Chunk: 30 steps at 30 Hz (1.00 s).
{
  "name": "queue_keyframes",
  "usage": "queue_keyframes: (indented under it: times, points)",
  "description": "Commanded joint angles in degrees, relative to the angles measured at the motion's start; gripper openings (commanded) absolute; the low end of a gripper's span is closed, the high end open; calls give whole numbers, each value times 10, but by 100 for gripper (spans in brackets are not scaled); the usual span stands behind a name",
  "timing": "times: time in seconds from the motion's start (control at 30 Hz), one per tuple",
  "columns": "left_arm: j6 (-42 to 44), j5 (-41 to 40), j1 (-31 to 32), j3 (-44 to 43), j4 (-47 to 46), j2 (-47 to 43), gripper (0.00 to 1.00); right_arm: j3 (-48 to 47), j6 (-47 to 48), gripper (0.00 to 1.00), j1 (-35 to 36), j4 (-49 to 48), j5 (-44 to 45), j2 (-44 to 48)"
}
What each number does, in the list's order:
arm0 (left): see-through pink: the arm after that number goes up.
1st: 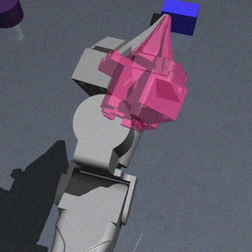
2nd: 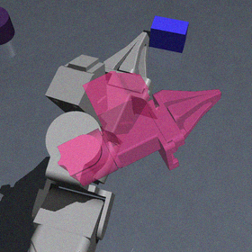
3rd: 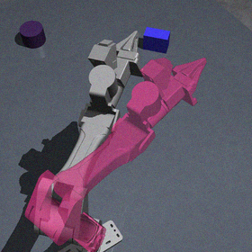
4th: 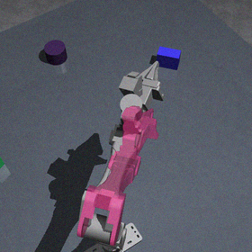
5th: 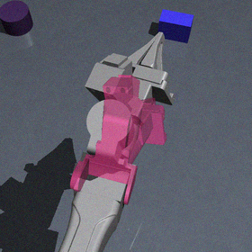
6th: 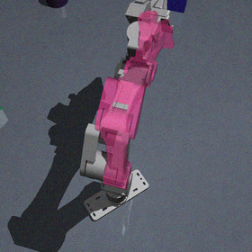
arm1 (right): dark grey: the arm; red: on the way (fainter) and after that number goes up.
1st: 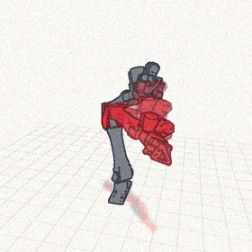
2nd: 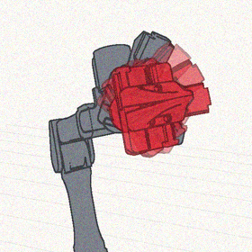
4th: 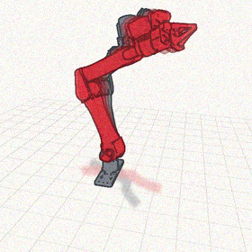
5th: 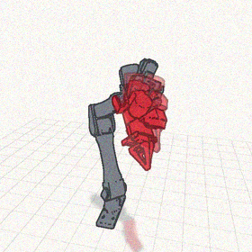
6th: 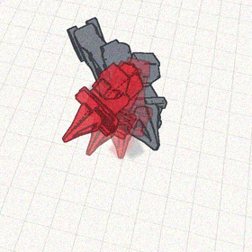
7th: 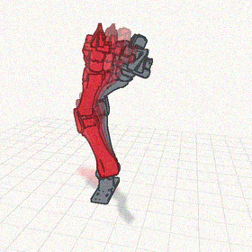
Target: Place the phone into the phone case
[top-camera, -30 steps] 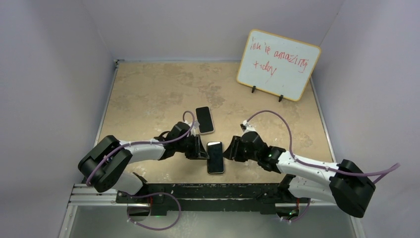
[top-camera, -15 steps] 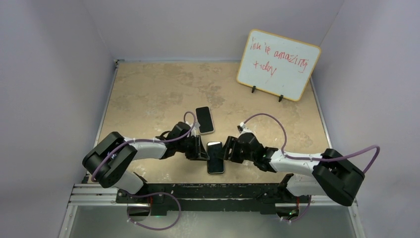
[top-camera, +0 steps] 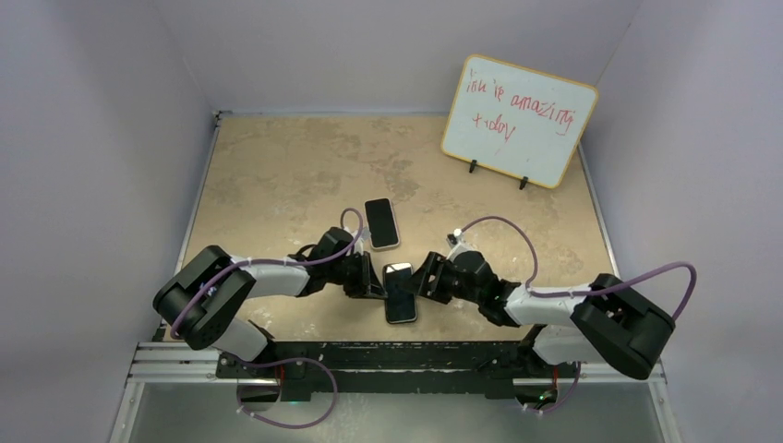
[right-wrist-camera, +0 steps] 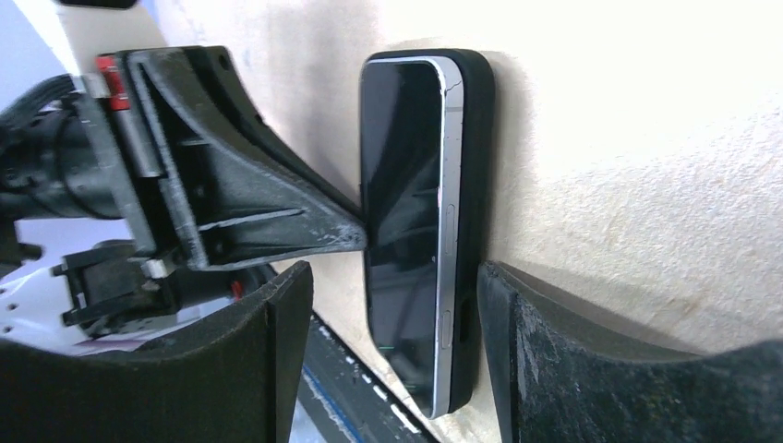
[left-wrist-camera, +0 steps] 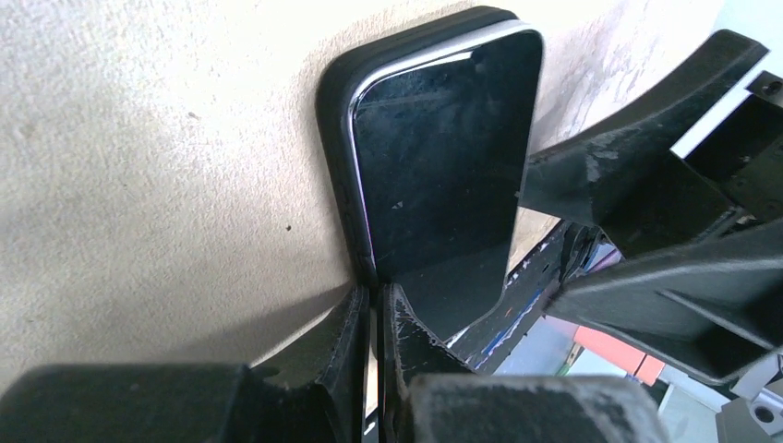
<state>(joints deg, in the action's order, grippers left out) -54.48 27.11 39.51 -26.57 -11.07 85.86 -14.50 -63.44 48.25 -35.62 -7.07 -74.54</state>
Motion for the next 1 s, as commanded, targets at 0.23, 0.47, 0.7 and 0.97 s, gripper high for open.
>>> queue_keyframes:
  times: [0.23, 0.47, 0.7, 0.97]
  points:
    - [6, -5, 4, 10, -11, -22, 10, 2, -20, 66, -1, -129, -64, 40]
    - [8, -9, 5, 10, -3, -27, 10, 2, -42, 66, -2, -211, -103, -35]
    - [12, -17, 4, 12, 7, -35, 10, 2, -56, 52, -2, -247, -116, -81]
    - [17, -26, 5, 11, 18, -46, 12, 12, -46, 13, -2, -220, -93, -79]
